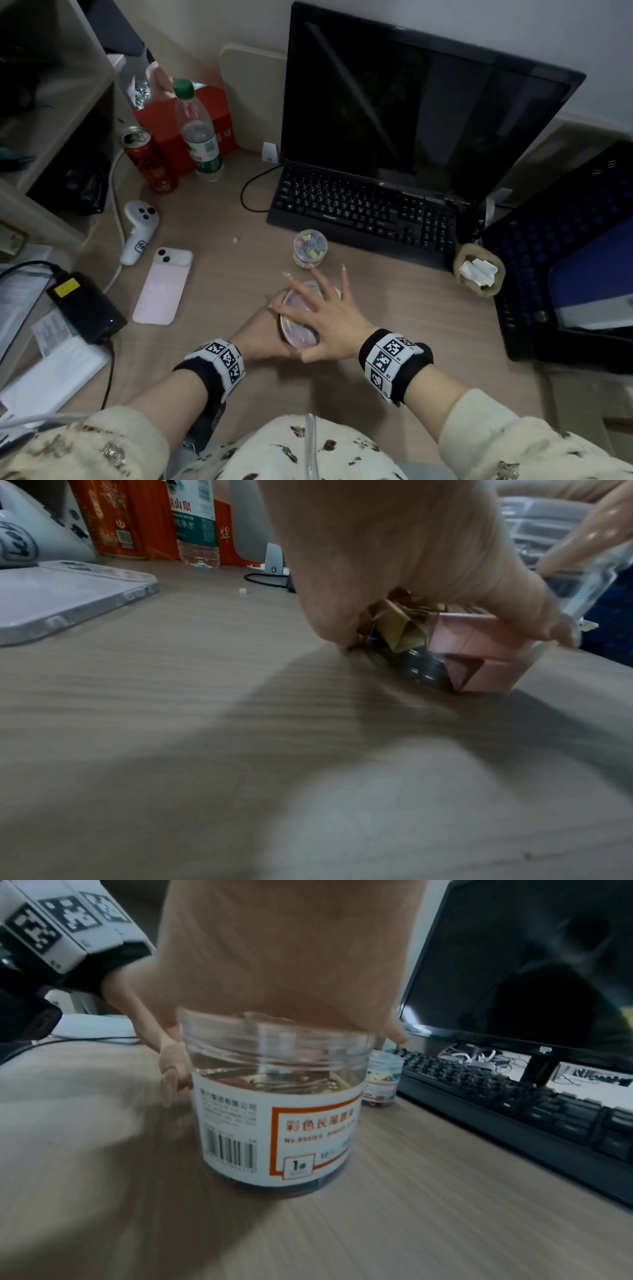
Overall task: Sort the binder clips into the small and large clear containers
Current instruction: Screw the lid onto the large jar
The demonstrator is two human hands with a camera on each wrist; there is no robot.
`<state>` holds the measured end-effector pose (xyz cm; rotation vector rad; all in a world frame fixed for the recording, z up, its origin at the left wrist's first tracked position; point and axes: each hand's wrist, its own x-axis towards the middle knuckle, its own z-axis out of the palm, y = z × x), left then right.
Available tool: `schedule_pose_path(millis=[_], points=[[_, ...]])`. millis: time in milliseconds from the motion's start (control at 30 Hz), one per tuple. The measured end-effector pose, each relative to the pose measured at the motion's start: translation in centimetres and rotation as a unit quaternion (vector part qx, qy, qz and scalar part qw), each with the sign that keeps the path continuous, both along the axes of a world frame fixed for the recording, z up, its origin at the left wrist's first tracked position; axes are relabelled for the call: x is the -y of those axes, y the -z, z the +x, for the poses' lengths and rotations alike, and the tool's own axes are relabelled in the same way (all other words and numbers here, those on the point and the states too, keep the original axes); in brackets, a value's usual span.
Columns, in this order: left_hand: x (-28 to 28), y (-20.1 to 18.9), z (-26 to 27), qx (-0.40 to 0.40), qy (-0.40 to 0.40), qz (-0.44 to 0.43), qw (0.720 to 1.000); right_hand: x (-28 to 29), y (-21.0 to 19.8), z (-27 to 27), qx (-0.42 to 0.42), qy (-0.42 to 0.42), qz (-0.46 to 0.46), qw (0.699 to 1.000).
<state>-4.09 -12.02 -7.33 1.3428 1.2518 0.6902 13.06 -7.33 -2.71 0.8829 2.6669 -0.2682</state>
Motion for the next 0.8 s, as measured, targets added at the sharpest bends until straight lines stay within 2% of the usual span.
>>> schedule_pose_path(millis=[67,167,267,467,633,800], points=[[-0.1,-0.9,0.3,0.003,0.001,0.004,1.000,1.5,-0.1,-0.5,-0.010,0.058,0.012,0.998],[-0.6,-2.3,1.1,-0.002,0.043,0.052,0.998,3.8,-0.2,-2.0,-0.030,0.210,-0.039,0.977],[-0.6,-2.7,1.0,-0.004,0.052,0.075,0.996,3.9,-0.1,-2.7,-0.032,0.260,-0.061,0.963],[-0.3,-0.8,0.8,0.005,0.009,0.034,0.999,3.3,0.0,-1.5,-0.030,0.179,-0.041,0.982],[0.2,0.2,0.1,0.014,-0.009,-0.003,1.000,1.9,0.1,-0.1,-0.031,0.069,-0.025,0.997],[-0.2,-0.4,-0.1,0.013,0.026,0.034,0.999,0.7,0.8,0.7,-0.040,-0.015,-0.002,0.999]])
